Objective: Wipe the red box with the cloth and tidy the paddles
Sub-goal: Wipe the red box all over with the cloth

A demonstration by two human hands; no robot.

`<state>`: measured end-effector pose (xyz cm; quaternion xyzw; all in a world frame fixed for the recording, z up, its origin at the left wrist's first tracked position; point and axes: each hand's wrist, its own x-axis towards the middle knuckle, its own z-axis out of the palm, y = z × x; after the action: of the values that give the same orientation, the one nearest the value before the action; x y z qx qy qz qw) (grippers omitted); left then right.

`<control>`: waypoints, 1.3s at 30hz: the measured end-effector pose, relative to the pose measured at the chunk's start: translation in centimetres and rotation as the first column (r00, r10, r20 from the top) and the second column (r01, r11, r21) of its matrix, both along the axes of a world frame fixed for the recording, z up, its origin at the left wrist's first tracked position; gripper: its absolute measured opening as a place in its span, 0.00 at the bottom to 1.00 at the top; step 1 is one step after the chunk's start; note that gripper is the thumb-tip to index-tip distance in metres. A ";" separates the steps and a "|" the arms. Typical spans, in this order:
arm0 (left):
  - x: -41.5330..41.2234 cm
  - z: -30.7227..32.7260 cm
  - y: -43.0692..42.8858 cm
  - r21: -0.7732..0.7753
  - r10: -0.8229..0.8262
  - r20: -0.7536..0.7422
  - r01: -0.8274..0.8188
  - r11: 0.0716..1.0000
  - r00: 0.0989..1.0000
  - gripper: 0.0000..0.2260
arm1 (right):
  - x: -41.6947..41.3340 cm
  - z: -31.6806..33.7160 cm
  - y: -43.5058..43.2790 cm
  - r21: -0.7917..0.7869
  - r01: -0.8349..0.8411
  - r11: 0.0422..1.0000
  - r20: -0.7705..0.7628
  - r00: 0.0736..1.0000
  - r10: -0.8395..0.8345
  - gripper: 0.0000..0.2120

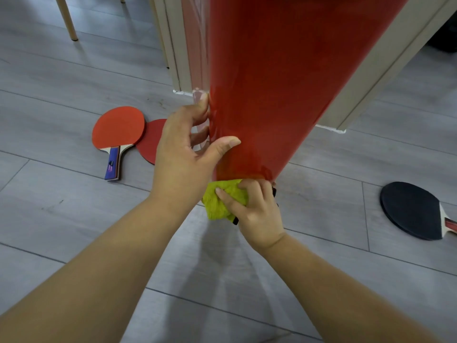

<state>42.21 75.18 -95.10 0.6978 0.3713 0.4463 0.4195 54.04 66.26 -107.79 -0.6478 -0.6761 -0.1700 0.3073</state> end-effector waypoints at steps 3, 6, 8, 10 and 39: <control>0.0 0.0 0.0 -0.001 -0.005 -0.003 0.005 1.000 1.000 0.23 | -0.1 -2.4 0.2 -0.086 -0.020 0.996 0.051 0.998 0.025 0.13; 0.0 -0.2 0.0 0.008 -0.009 0.008 0.009 1.000 1.000 0.24 | 0.5 -4.3 0.4 -0.162 0.018 0.987 0.099 0.995 -0.002 0.13; 0.0 -0.4 0.1 0.012 -0.008 0.005 0.008 1.000 1.000 0.24 | 0.8 -4.8 0.4 -0.181 0.039 0.983 0.108 0.994 -0.020 0.13; 0.1 -0.5 0.1 0.017 -0.005 0.004 0.005 1.000 1.000 0.24 | 0.7 -4.7 0.1 -0.189 0.041 0.981 0.097 0.995 -0.023 0.14; 0.1 0.8 -1.7 -0.137 0.011 0.000 -0.011 0.991 1.000 0.23 | 5.0 0.0 -1.6 -0.826 0.165 0.539 0.034 0.969 -0.245 0.19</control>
<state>42.33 73.50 -94.27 0.6651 0.4045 0.4224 0.4643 59.08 64.61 -107.77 -0.7971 -0.5825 0.1576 -0.0236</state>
